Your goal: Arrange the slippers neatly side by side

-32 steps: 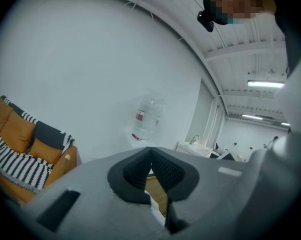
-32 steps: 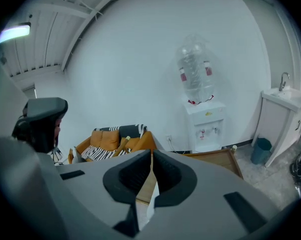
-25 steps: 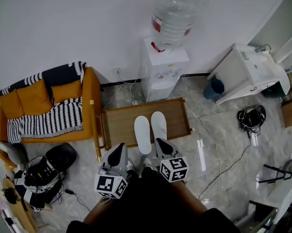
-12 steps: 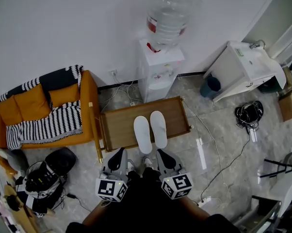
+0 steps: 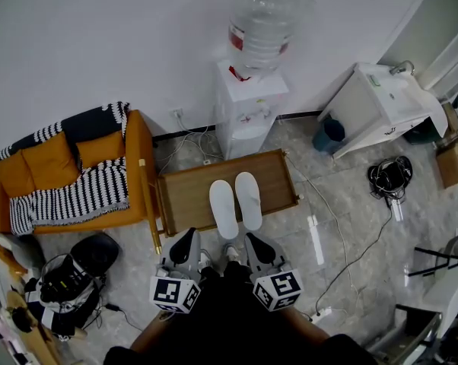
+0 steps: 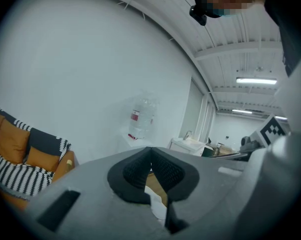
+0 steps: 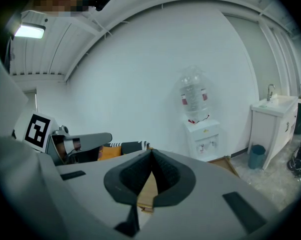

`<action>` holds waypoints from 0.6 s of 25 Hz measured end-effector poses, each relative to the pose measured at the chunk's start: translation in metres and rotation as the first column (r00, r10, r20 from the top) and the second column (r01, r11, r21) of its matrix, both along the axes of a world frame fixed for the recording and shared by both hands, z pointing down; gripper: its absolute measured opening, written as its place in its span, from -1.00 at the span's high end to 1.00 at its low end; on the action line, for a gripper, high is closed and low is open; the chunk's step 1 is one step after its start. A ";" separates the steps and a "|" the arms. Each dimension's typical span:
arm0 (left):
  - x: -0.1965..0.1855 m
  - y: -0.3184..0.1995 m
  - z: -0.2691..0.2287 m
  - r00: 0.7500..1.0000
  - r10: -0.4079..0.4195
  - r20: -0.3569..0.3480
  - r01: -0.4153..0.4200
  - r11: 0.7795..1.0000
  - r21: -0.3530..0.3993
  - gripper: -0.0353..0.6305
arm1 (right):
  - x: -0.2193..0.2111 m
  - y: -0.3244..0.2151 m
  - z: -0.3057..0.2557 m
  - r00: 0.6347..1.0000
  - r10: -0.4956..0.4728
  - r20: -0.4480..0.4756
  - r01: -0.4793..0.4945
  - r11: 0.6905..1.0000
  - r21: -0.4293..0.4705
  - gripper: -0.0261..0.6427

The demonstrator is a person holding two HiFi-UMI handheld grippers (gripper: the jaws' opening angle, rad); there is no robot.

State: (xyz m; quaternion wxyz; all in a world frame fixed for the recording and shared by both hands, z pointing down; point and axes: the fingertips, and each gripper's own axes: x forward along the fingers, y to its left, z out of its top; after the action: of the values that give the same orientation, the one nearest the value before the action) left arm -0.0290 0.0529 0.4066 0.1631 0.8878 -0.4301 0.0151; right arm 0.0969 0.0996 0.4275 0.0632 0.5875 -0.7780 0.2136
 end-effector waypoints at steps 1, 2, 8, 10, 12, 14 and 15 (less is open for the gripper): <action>0.001 0.000 0.001 1.000 0.001 -0.001 -0.001 1.000 0.000 0.86 | 0.000 0.000 0.001 1.000 0.000 0.000 0.000 1.000 -0.001 0.89; 0.001 0.000 0.002 1.000 0.003 -0.003 -0.003 1.000 0.000 0.86 | 0.000 -0.001 0.003 1.000 0.000 0.001 0.000 1.000 -0.001 0.89; 0.003 -0.007 0.004 1.000 0.008 0.002 -0.008 1.000 0.002 0.86 | 0.001 -0.006 0.005 1.000 -0.002 0.004 0.002 1.000 -0.001 0.89; 0.005 -0.008 0.002 1.000 0.005 -0.004 -0.005 1.000 -0.001 0.86 | 0.003 -0.007 0.004 1.000 0.000 0.005 0.000 1.000 -0.002 0.89; 0.006 -0.008 0.002 1.000 0.005 -0.006 -0.005 1.000 -0.001 0.86 | 0.004 -0.006 0.005 1.000 0.002 0.006 -0.002 1.000 -0.001 0.89; 0.006 -0.007 0.004 1.000 0.006 -0.004 -0.006 1.000 -0.001 0.86 | 0.003 -0.006 0.007 1.000 0.002 0.007 -0.002 1.000 -0.002 0.89; 0.006 -0.007 0.005 1.000 0.007 -0.004 -0.007 1.000 -0.001 0.86 | 0.004 -0.006 0.007 1.000 0.002 0.008 -0.002 1.000 -0.002 0.89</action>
State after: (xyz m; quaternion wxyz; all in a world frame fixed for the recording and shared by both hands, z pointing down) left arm -0.0229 0.0459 0.4111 0.1645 0.8892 -0.4268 0.0143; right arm 0.1005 0.0932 0.4348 0.0606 0.5872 -0.7775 0.2168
